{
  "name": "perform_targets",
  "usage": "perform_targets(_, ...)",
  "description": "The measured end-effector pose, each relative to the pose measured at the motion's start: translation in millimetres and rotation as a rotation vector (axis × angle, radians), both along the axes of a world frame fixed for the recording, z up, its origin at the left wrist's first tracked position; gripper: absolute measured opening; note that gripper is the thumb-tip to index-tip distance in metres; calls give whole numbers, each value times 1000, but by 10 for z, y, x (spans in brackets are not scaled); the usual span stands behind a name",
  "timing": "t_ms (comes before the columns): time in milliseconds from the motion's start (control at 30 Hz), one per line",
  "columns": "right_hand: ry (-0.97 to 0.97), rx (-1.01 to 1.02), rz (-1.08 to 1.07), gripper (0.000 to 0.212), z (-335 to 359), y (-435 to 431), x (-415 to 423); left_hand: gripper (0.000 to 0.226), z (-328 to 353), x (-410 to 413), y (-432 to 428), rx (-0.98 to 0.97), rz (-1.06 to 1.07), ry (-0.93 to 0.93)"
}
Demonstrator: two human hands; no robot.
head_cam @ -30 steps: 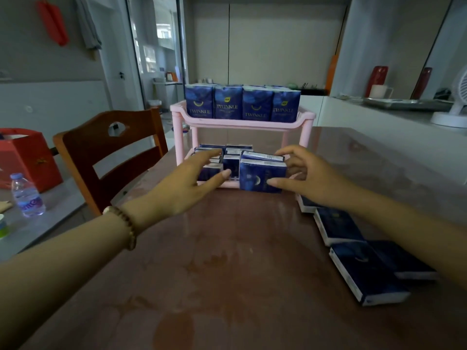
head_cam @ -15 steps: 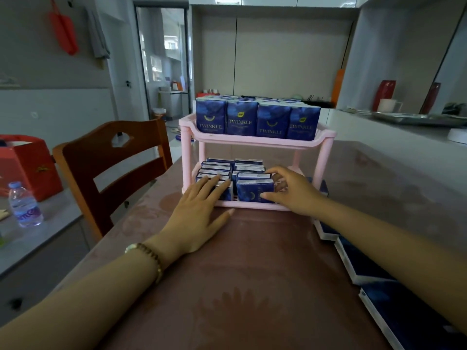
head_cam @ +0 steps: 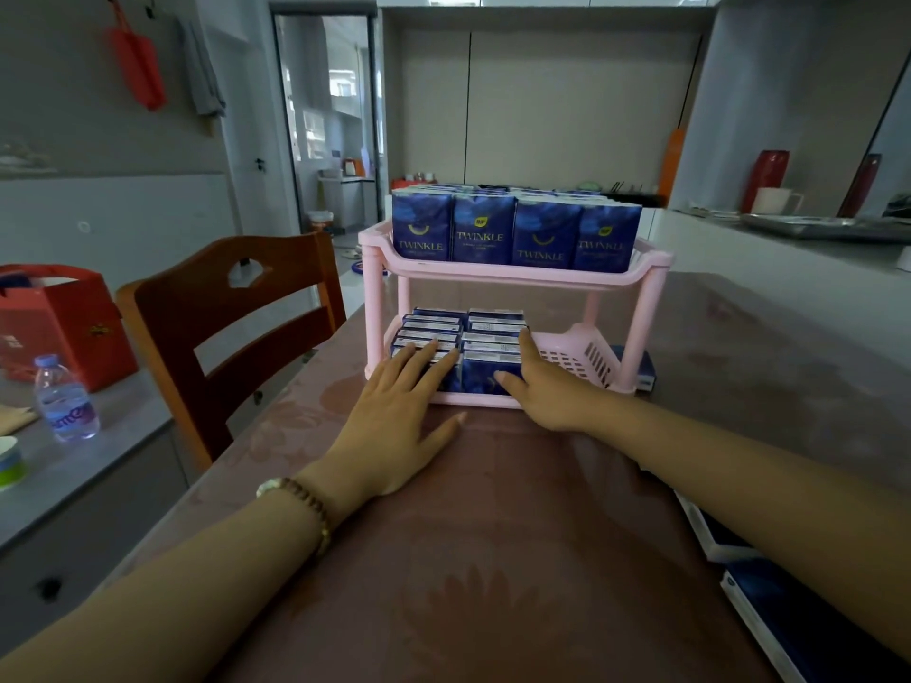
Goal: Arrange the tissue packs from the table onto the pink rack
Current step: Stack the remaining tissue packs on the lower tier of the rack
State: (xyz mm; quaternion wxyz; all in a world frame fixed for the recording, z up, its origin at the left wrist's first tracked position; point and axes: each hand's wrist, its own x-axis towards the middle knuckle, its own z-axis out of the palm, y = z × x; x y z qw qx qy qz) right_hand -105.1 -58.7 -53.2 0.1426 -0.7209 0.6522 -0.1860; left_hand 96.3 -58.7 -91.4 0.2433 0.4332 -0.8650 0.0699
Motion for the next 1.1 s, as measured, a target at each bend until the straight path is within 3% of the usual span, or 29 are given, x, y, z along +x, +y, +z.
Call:
perform_targets(300, -246, -6, 157, 69, 125, 334, -256, 75, 63, 3, 70, -18, -21, 9)
perform_targets(433, -274, -26, 201, 47, 320, 984, -561, 72, 222, -136, 263, -30, -102, 86)
perform_targets(500, -282, -42, 159, 42, 379, 1274, -795, 69, 315, -297, 426, 24, -177, 180)
perform_targets(633, -163, 44, 73, 56, 424, 1682, -1301, 55, 408, -724, 790, 277, -349, 323)
perform_targets(733, -165, 120, 17, 64, 375, 1853, -1550, 62, 391, -1044, 980, 452, -407, 239)
perform_targets(833, -195, 146, -60, 58, 243, 1911, -1667, 53, 364, -1323, 1044, 511, -441, 199)
perform_targets(933, -170, 180, -99, 55, 173, 1905, -1634, 47, 327, -1510, 985, 514, -403, 161)
perform_targets(1100, -198, 168, -168, 75, 161, 1781, -1464, 48, 190, -1609, 767, 385, -268, 3)
